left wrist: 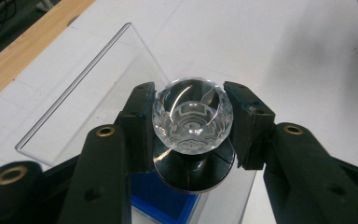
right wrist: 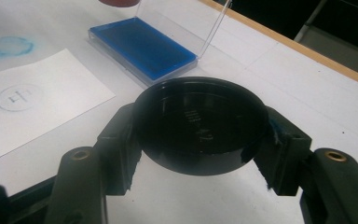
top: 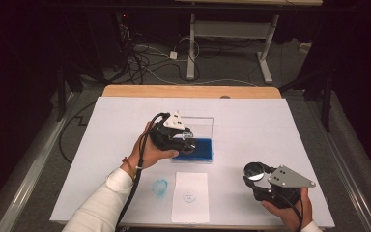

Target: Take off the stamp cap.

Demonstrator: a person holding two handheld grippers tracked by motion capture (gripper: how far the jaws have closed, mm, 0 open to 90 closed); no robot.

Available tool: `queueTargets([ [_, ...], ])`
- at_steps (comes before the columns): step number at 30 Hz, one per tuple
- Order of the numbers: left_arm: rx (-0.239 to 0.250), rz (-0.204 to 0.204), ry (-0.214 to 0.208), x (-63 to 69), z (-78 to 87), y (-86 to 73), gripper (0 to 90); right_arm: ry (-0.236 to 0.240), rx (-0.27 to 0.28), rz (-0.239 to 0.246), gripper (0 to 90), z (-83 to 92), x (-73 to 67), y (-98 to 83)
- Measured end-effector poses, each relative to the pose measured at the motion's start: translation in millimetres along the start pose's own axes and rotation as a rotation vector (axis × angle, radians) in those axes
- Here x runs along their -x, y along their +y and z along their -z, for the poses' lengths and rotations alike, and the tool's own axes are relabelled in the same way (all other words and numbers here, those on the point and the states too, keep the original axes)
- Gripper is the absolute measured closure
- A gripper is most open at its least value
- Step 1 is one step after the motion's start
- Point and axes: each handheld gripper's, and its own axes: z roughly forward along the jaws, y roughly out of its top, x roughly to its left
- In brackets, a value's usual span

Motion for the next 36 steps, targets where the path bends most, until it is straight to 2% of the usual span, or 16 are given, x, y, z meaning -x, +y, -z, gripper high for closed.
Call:
queueTargets([
  [5,-0.02,0.0,-0.008,-3.6,-9.1,-0.7,54.4,-0.013,-0.004,-0.013,39.0,-1.9,1.3,-1.6],
  [9,-0.012,0.017,-0.014,-6.8,-12.0,-2.6,54.4,-0.018,0.005,-0.014,39.0,-2.0,1.8,-2.0],
  [12,-0.028,0.008,-0.001,-7.8,-14.0,-2.2,54.4,-0.017,0.006,-0.016,39.0,-2.4,2.0,-2.0],
  [18,-0.047,0.016,0.003,-11.4,-20.9,-3.5,54.5,-0.01,0.008,-0.003,39.0,-3.2,0.6,-1.9],
  [21,-0.054,0.011,0.009,-13.1,-23.5,-2.5,54.4,-0.032,0.0,0.019,39.0,-3.9,-0.2,-2.9],
  [24,-0.055,0.018,0.018,-15.3,-24.7,-2.6,54.4,-0.027,0.006,-0.011,39.0,-5.9,3.0,-4.5],
  [28,-0.059,0.04,0.025,-18.7,-26.8,-3.9,54.4,-0.018,0.008,-0.017,39.0,-7.2,5.9,-4.4],
  [30,-0.06,0.046,0.032,-17.1,-26.6,-3.3,54.4,-0.021,0.011,-0.032,39.0,-7.1,6.7,-4.0],
  [32,-0.076,0.031,0.053,-12.6,-24.7,-0.5,54.4,-0.019,0.011,-0.038,39.0,-5.9,5.9,-4.4],
  [34,-0.08,0.022,0.063,-9.6,-23.1,1.1,54.5,-0.021,0.01,-0.025,39.0,-4.4,3.9,-4.3],
  [36,-0.078,0.031,0.06,-10.5,-24.2,0.8,54.4,-0.022,0.014,-0.016,39.0,-2.9,2.4,-3.3],
])
